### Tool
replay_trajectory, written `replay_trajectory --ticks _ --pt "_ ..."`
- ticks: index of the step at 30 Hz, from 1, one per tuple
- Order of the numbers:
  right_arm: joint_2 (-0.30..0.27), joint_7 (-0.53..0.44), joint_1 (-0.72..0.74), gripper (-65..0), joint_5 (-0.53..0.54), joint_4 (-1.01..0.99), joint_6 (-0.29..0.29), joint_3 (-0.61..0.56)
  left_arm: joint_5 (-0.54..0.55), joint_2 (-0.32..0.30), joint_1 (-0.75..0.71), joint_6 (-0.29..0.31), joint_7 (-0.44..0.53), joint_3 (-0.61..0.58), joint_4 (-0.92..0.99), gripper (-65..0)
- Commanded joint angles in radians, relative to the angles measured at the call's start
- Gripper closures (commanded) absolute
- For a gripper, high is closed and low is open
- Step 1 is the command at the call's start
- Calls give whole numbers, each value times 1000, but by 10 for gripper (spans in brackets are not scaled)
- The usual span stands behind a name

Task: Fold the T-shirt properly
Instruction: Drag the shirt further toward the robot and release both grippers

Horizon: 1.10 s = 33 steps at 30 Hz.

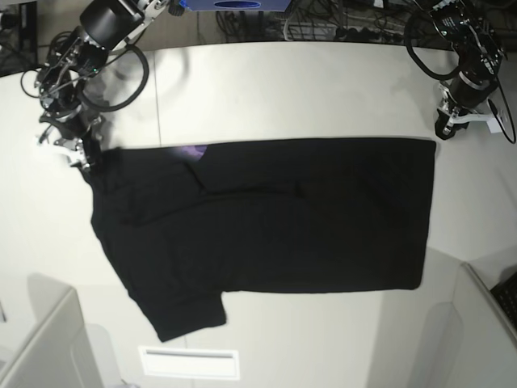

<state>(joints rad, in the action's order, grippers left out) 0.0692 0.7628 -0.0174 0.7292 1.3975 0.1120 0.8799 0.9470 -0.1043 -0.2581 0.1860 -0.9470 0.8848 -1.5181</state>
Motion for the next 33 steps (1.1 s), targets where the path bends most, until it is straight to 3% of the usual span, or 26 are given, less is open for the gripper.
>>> replay_trajectory --ticks 1,5,7,11,19,23,25,28,30,31,33 --pt "-4 16 0 -293 -27 1 -13 -1 16 -12 0 7 9 4 -14 -174" --pt "-4 -16 0 -293 -27 1 -13 -5 16 -8 23 10 9 -3 -14 -418" --pt "-4 -16 0 -293 -27 1 -13 -5 13 -7 46 8 9 -3 -3 -505" --pt "-2 -13 0 -293 -27 1 -13 -5 13 -5 95 8 9 -3 70 -525" --pt "-2 -9 -5 -293 -27 1 -13 -5 11 -5 142 8 7 -6 141 -446" --pt "-2 -12 -2 -293 -27 1 -13 -5 11 -12 142 8 10 -75 143 -388" --pt "-2 -15 -2 -293 -27 1 -13 -5 11 -12 142 8 12 -91 143 -331" --pt "-2 -16 0 -290 -27 1 -13 -5 11 -7 139 8 12 -89 143 -184" --pt "-2 -16 3 -242 -27 1 -11 -5 11 -8 139 8 12 -89 143 -35" --pt "-2 -16 7 -195 -27 1 -10 -3 11 -12 139 8 12 -89 143 0" --pt "-2 -16 10 -41 -26 1 -7 0 11 -13 139 8 12 -89 143 0"
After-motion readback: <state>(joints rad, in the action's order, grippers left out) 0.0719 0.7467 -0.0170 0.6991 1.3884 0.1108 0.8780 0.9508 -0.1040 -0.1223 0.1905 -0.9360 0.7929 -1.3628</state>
